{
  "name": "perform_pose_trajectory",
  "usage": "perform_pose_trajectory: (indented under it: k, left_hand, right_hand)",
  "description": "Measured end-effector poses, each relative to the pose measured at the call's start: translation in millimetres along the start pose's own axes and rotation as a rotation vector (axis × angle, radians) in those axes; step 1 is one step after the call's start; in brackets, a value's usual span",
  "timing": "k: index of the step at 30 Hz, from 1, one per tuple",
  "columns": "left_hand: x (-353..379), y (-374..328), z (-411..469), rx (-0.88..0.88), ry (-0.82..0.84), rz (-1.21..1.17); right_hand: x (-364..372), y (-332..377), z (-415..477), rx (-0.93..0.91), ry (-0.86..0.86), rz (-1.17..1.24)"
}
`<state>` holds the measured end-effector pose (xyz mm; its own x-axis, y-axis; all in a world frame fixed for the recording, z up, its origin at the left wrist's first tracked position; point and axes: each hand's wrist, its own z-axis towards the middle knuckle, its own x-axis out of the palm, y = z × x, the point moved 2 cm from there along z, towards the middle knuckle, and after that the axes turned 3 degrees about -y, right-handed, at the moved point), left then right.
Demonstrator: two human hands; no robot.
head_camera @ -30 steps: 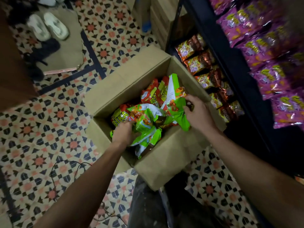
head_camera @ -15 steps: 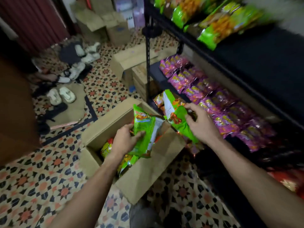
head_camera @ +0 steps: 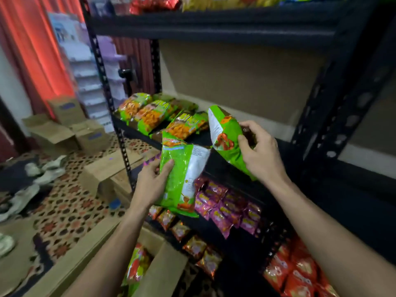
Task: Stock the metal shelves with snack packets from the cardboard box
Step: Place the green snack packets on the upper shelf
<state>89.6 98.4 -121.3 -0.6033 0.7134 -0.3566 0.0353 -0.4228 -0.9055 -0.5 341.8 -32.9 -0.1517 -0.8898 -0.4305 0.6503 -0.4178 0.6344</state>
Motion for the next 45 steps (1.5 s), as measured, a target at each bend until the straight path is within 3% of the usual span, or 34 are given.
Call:
perform_pose_trajectory:
  k: [5, 10, 16, 23, 25, 28, 30, 35, 45]
  left_hand:
    - [37, -43, 49, 0.033, 0.024, -0.154]
    - [58, -58, 97, -0.036, 0.039, -0.240]
    - [73, -70, 155, -0.041, 0.091, -0.325]
    - [89, -53, 199, -0.120, 0.222, -0.470]
    - [93, -50, 205, -0.144, 0.256, -0.498]
    - [96, -46, 211, -0.184, 0.307, -0.542]
    - [95, -40, 218, -0.223, 0.318, -0.589]
    - [92, -34, 236, -0.296, 0.305, -0.694]
    - [94, -36, 261, -0.351, 0.300, -0.769]
  right_hand:
    - [-16, -27, 27, -0.026, -0.152, -0.278]
    - [23, -58, 36, 0.012, -0.139, -0.618]
    - [68, -96, 49, 0.043, -0.005, -0.813]
    - [89, -117, 52, 0.178, 0.270, -0.691]
    - [87, -112, 58, 0.225, 0.227, -0.576]
    - [77, -115, 72, 0.326, 0.017, -0.428]
    - [75, -128, 81, 0.342, -0.040, -0.550]
    - [94, -156, 84, 0.376, 0.244, -0.759]
    - [128, -176, 116, 0.460, 0.377, -0.888]
